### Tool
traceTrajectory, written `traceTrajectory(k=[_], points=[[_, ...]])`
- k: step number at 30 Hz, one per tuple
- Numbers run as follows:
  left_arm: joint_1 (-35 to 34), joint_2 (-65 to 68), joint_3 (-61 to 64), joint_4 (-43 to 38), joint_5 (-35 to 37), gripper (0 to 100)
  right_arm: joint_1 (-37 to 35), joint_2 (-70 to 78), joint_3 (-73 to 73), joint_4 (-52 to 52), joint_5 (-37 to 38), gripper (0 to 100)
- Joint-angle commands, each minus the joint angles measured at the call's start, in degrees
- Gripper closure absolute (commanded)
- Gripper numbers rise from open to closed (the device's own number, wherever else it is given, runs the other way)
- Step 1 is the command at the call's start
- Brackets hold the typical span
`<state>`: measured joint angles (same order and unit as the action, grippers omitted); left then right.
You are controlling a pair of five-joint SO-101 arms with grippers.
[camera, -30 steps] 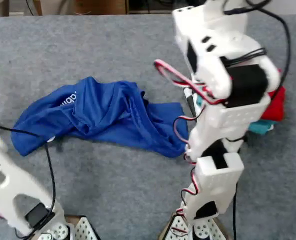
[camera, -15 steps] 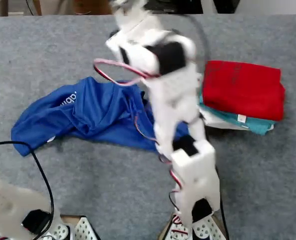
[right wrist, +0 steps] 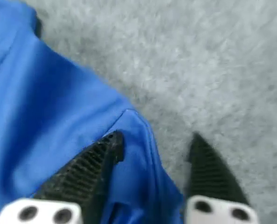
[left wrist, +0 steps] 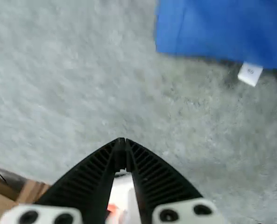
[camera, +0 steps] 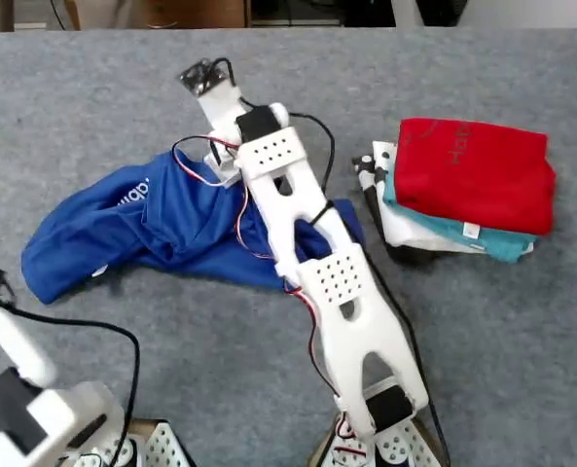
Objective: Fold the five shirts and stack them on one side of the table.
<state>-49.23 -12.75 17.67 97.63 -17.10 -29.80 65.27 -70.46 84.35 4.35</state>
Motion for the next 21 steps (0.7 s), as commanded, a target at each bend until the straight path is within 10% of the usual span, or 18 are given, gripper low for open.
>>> traceTrajectory(k=[1, 10, 21], points=[[1.1, -3.5, 2.5, -0.4, 4.4, 95, -1.3, -0.1, 0.0, 0.2, -0.1, 98.5], [1.2, -3.5, 3.0, -0.8, 6.0, 78, -1.3, 2.2, 0.0, -5.3, -0.6, 97.8], [6.2, -2.9, 3.5, -12.4, 24.1, 85, -1.7, 3.5, 0.0, -7.5, -0.1, 97.7]])
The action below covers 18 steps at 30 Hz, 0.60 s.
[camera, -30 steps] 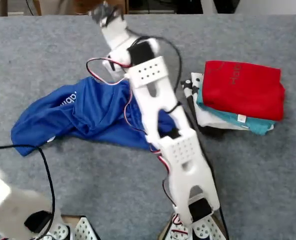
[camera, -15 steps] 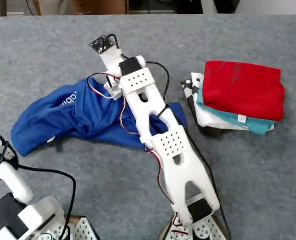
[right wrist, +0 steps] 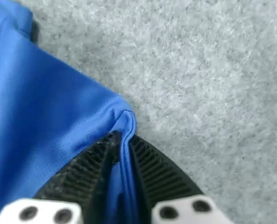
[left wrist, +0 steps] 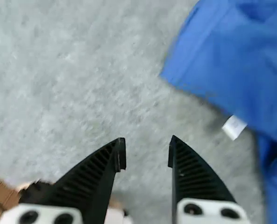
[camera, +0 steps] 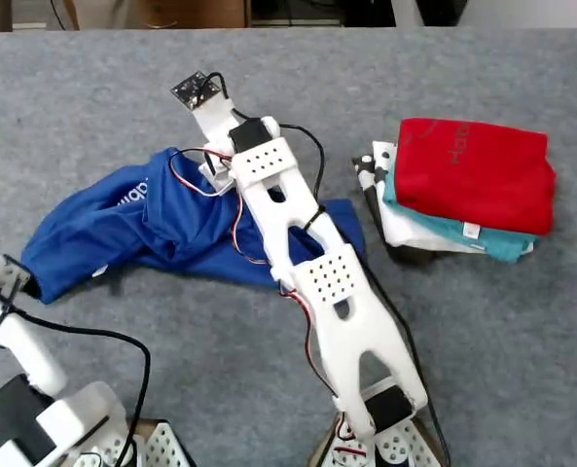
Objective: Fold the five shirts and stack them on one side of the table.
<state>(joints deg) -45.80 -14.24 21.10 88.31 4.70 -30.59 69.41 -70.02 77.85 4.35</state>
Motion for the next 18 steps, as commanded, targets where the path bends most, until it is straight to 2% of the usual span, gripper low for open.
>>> traceTrajectory(k=[1, 6, 9, 14, 18], points=[[3.9, -0.4, 0.4, -4.2, 2.9, 85, -0.9, -0.7, -0.5, -1.0, -0.1, 97.7], [9.2, 12.3, -0.4, -10.5, 3.1, 85, -0.9, -0.6, -0.5, -1.1, 0.0, 97.6], [9.7, 23.3, -4.7, -12.0, 3.2, 85, -0.9, -0.4, -0.5, -1.6, 0.0, 97.6], [9.3, 37.8, -21.0, -7.5, 3.2, 86, -0.9, -0.3, -0.5, -1.8, 0.0, 97.6], [9.1, 45.8, -38.9, -1.8, 2.7, 93, -1.1, -0.3, -0.5, -1.8, 0.0, 97.6]])
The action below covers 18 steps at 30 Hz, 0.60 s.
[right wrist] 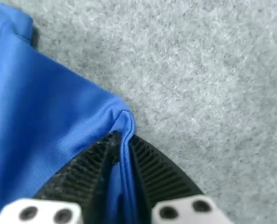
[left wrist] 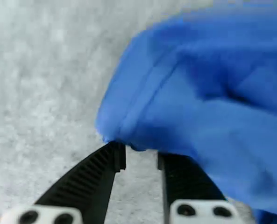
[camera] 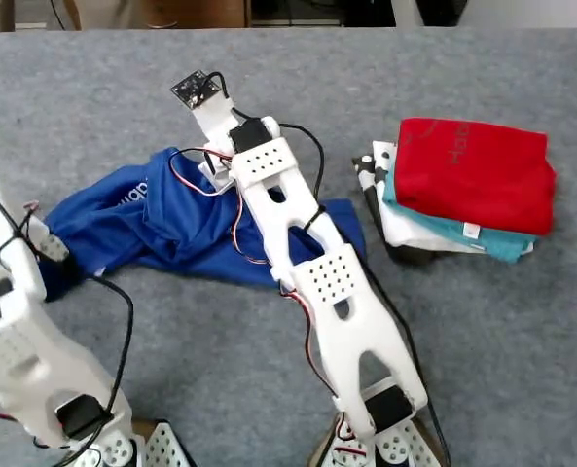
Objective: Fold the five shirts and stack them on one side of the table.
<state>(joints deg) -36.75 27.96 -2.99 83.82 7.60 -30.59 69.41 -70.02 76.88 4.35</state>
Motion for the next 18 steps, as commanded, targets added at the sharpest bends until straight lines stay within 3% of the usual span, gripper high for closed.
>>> traceTrajectory(k=[1, 10, 18], points=[[0.1, 5.2, -19.3, 4.6, -0.3, 93, -1.3, -0.3, -0.5, -0.9, 0.0, 97.6], [0.7, 19.0, -50.9, 17.0, 0.1, 88, -1.4, -0.2, -0.5, -0.9, 0.0, 97.6], [0.5, 19.8, -51.3, 17.0, 0.2, 84, -1.5, -0.2, -0.5, -0.9, 0.1, 97.6]])
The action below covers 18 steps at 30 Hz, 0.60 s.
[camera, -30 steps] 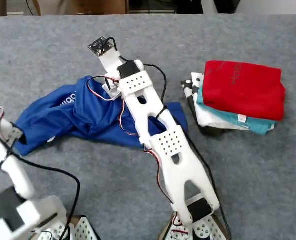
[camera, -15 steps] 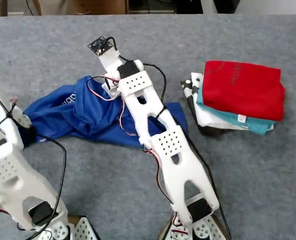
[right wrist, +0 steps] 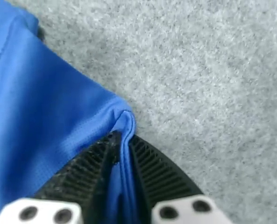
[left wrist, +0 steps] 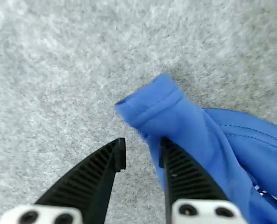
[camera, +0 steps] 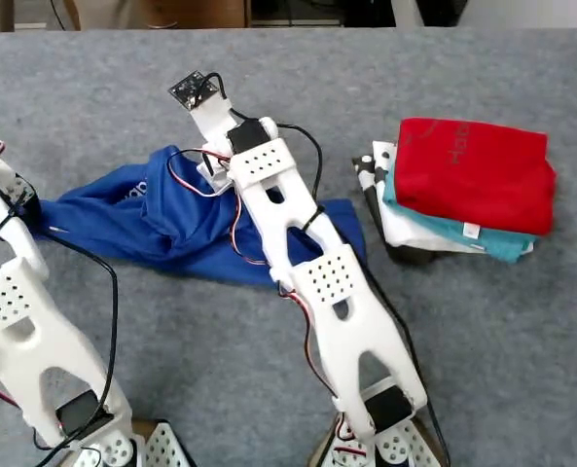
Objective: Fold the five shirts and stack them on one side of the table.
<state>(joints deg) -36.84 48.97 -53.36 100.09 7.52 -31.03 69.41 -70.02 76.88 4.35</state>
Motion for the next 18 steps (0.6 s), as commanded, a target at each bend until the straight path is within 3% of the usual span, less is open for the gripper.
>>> traceTrajectory(k=[1, 18], points=[[0.5, -1.6, 0.3, 0.7, 0.3, 83, -1.0, -0.2, -0.5, -0.9, 0.1, 97.6], [-3.8, -11.7, 7.9, 0.7, 2.7, 79, -1.1, -0.2, -0.2, -0.9, 2.4, 97.8]])
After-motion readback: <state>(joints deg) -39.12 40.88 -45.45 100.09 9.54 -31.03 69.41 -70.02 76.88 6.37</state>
